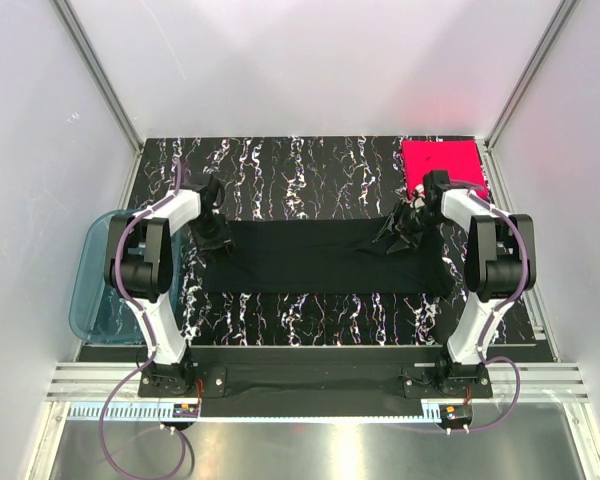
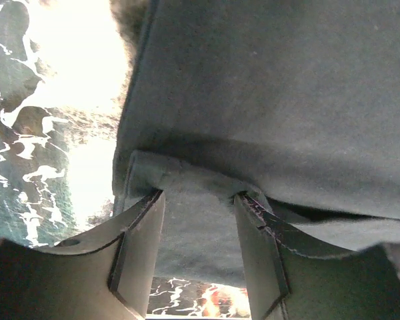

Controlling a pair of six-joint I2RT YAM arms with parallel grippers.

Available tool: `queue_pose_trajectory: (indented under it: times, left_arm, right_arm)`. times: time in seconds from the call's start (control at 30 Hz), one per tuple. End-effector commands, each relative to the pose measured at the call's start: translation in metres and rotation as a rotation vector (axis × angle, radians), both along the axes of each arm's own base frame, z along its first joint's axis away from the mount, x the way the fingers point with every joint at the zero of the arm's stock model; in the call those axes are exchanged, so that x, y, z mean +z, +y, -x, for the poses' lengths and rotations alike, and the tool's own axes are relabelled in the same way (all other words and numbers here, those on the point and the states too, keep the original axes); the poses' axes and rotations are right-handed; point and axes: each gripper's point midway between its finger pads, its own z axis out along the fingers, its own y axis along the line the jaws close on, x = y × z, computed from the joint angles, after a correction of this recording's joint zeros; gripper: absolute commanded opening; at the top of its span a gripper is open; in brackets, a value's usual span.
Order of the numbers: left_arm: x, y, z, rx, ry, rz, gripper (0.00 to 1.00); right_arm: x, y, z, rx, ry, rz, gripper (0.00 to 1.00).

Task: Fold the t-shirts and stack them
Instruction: Fold the tshirt

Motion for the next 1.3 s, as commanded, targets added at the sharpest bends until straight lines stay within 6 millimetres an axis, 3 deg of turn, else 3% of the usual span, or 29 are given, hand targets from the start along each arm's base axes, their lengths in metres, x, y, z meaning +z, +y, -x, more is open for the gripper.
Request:
queue_pose_trajectory:
  times: [0.0,0.23,0.33,0.43,0.47,0.5,0.6,0.67,0.7,0.77,0.8,0.9,1.0,1.03,1.1,1.13,1.2,1.23,1.27]
  left_arm:
    - [-0.008,-0.003,-0.006,0.024,0.0,0.031,0.53]
    - [-0.001,-0.004,-0.005,0.017,-0.028,0.046,0.54]
    - [0.005,-0.004,-0.006,0.005,-0.038,0.043,0.54]
    - [0.009,-0.004,-0.007,-0.004,-0.045,0.04,0.54]
    - [0.012,-0.003,-0.009,-0.006,-0.054,0.04,0.54]
    - [0.015,-0.004,-0.01,-0.008,-0.06,0.042,0.54]
    - [0.025,-0.002,-0.014,-0.01,-0.092,0.036,0.55]
    - [0.028,-0.001,-0.015,-0.005,-0.1,0.028,0.55]
    - [0.029,-0.001,-0.013,-0.005,-0.097,0.028,0.55]
    - [0.03,-0.004,-0.013,0.002,-0.098,0.041,0.55]
    - [0.03,-0.007,-0.011,-0.003,-0.099,0.045,0.55]
    - [0.038,-0.013,-0.01,-0.028,-0.11,0.046,0.56]
    - [0.049,-0.015,-0.012,-0.069,-0.153,0.012,0.57]
    - [0.055,-0.017,-0.013,-0.092,-0.179,0.007,0.58]
    - [0.061,-0.019,-0.017,-0.124,-0.2,-0.025,0.58]
    - [0.059,-0.019,-0.018,-0.146,-0.194,-0.032,0.59]
    - [0.064,-0.021,-0.026,-0.172,-0.207,-0.052,0.61]
    - [0.062,-0.021,-0.028,-0.191,-0.2,-0.067,0.63]
    - [0.064,-0.021,-0.033,-0.203,-0.21,-0.086,0.64]
  right_arm:
    - [0.009,0.012,-0.013,-0.016,-0.019,-0.066,0.58]
    - [-0.009,0.012,-0.012,-0.031,0.038,-0.042,0.56]
    - [-0.015,0.018,-0.014,-0.024,0.049,-0.049,0.49]
    - [-0.014,0.027,-0.021,-0.018,0.044,-0.069,0.3]
    - [-0.007,0.03,-0.029,-0.014,0.02,-0.072,0.18]
    - [-0.002,0.033,-0.034,-0.014,0.004,-0.073,0.13]
    - [0.021,0.05,-0.061,-0.006,-0.057,-0.115,0.12]
    - [0.042,0.066,-0.086,-0.008,-0.114,-0.157,0.14]
    - [0.049,0.075,-0.104,-0.035,-0.122,-0.211,0.25]
    - [0.052,0.084,-0.12,-0.056,-0.127,-0.26,0.44]
    - [0.044,0.088,-0.124,-0.052,-0.096,-0.288,0.56]
    - [0.061,0.081,-0.132,-0.006,-0.147,-0.224,0.61]
    - [0.07,0.058,-0.112,0.014,-0.158,-0.06,0.62]
    - [0.06,0.048,-0.091,0.051,-0.113,0.0,0.62]
    - [0.065,0.028,-0.071,0.051,-0.13,0.122,0.62]
    - [0.047,0.016,-0.047,0.065,-0.078,0.18,0.62]
    - [0.047,-0.009,-0.026,0.042,-0.092,0.31,0.62]
    - [0.029,-0.019,-0.005,0.042,-0.038,0.362,0.62]
    - [0.024,-0.031,0.004,0.031,-0.028,0.424,0.63]
